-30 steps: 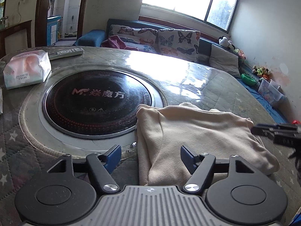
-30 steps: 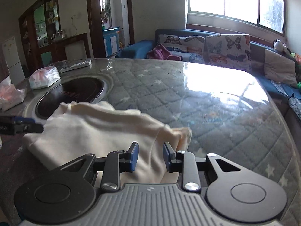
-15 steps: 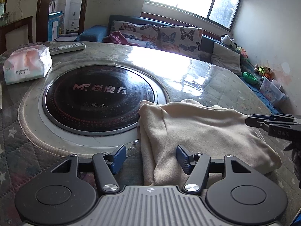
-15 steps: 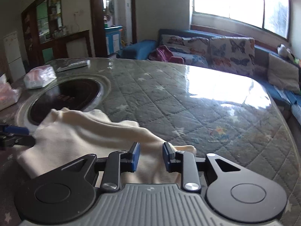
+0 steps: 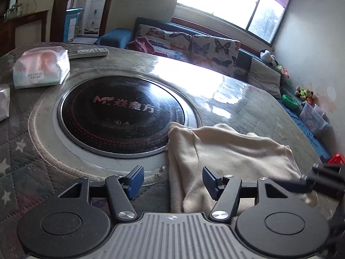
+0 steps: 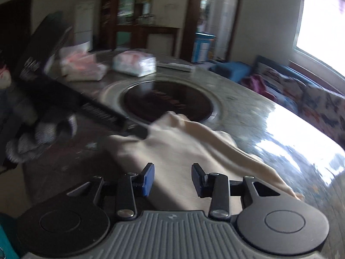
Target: Fold clothes
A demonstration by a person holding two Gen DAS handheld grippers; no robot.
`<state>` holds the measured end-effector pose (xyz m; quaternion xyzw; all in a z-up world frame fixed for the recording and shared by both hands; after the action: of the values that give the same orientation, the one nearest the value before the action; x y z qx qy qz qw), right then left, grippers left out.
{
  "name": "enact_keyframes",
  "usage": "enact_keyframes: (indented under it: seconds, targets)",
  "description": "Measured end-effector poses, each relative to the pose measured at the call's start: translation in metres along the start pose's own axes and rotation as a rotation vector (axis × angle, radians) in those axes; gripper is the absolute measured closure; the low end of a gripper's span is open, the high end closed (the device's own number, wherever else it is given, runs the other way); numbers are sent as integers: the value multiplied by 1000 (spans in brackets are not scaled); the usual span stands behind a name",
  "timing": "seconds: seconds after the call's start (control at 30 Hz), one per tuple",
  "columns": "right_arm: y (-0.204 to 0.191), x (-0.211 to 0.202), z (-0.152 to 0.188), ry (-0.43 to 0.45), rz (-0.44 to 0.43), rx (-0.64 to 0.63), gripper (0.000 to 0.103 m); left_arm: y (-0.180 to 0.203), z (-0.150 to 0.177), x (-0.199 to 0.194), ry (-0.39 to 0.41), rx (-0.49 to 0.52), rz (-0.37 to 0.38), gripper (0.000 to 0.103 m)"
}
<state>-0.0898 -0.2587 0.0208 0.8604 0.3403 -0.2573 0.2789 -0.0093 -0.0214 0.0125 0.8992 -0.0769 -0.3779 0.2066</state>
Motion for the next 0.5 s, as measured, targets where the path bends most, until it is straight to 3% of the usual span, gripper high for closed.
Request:
enact_keyframes:
  seconds: [0.1,0.27,0.5]
  targets:
    - [-26,10,-13,0,-30,-99,65,-6,-6,-4,2,-51,0,29]
    - [-58,26,-28,3,-56,-225,64,-13,-11,-10,10,-98,8,22]
    - [-67,44,-33,-19,-29,-245,67,-19,-7,-8,-54,-222,93,22]
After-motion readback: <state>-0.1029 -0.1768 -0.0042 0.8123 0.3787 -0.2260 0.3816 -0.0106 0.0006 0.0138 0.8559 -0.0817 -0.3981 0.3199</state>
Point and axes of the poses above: each gripper's, at about its wrist camera, not at the fingertips, and x roughly the way its jaws point, y to its right, z to its underside, the point moved 4 cm from there along x, roughly the way its jaws point, and after that the axes turned 12 degrees about -x, right-handed, at the moved point
